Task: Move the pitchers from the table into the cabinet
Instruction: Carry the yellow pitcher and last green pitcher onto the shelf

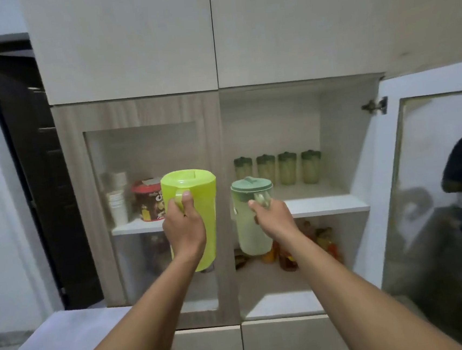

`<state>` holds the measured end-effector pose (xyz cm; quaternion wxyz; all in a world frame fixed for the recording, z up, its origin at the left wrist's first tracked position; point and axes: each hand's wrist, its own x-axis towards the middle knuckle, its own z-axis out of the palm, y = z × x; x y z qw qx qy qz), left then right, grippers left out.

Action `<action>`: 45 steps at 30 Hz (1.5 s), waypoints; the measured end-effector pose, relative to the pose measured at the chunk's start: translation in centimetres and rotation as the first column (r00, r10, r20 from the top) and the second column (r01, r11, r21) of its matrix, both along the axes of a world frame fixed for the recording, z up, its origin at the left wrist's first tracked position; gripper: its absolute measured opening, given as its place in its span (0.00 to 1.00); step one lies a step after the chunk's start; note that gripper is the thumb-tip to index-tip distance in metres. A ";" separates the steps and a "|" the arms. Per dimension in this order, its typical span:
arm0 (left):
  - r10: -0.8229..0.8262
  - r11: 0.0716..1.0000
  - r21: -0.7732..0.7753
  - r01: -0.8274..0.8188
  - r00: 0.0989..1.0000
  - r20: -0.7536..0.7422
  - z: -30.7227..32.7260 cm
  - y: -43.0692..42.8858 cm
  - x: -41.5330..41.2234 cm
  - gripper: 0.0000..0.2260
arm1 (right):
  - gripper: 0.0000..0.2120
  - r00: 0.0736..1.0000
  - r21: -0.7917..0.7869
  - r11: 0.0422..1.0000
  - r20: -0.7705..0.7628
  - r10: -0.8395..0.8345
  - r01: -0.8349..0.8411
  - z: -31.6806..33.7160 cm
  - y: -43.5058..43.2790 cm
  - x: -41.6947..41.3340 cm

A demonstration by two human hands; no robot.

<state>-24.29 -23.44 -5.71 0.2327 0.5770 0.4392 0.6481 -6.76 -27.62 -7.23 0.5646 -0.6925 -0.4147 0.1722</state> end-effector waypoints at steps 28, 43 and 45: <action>-0.329 0.943 -0.018 0.332 0.940 0.094 1.1 20.5 32.2 0.20 | 0.14 0.969 0.018 0.970 -0.036 -0.244 0.244 1.7 15.1 29.0; -0.382 0.902 -0.153 0.403 0.912 0.149 -1.6 31.0 45.9 0.19 | 0.12 0.959 -0.054 0.961 -0.063 -0.275 0.272 -1.5 27.0 42.8; -0.400 0.890 -0.171 0.423 0.904 0.151 -2.0 32.1 47.9 0.20 | 0.10 0.961 -0.068 0.961 -0.054 -0.271 0.267 -1.9 28.2 44.6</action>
